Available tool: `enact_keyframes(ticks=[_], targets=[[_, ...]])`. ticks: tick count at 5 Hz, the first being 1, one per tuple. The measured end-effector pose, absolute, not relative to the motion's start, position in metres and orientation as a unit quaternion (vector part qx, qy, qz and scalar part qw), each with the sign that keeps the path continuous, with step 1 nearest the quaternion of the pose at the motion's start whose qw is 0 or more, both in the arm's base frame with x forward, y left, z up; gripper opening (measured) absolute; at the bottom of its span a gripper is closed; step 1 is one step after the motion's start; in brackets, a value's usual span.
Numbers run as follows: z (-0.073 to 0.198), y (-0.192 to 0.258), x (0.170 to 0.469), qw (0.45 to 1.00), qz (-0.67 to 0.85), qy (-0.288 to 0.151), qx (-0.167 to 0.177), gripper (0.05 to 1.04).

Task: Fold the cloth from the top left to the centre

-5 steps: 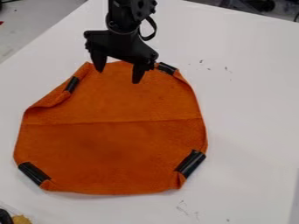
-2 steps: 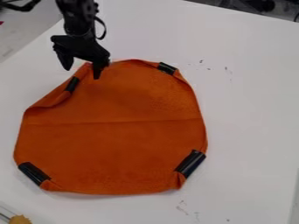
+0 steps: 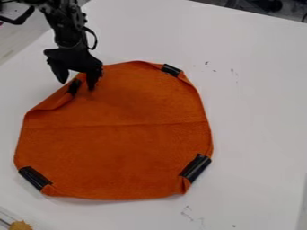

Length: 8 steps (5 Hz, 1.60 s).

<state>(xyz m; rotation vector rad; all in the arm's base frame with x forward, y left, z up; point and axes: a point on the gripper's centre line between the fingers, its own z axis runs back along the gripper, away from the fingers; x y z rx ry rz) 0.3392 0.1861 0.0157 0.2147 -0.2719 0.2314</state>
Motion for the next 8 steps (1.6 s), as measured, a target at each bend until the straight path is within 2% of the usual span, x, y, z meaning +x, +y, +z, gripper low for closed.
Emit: enact_keyframes(ticks=[2, 3, 4, 5, 6, 7, 8], targets=[[0.012, 0.183, 0.331, 0.980, 0.112, -0.126, 0.107, 0.361], [0.012, 0.182, 0.331, 0.979, 0.113, -0.130, 0.106, 0.162], [0.014, 0.182, 0.327, 0.979, 0.119, -0.128, 0.108, 0.079], [0.049, 0.168, 0.324, 0.972, 0.125, -0.145, 0.137, 0.068], [0.076, 0.120, 0.325, 0.967, 0.112, -0.165, 0.159, 0.068], [0.066, 0.087, 0.313, 0.971, 0.120, -0.149, 0.144, 0.068], [0.050, 0.051, 0.305, 0.977, 0.109, -0.141, 0.114, 0.068]])
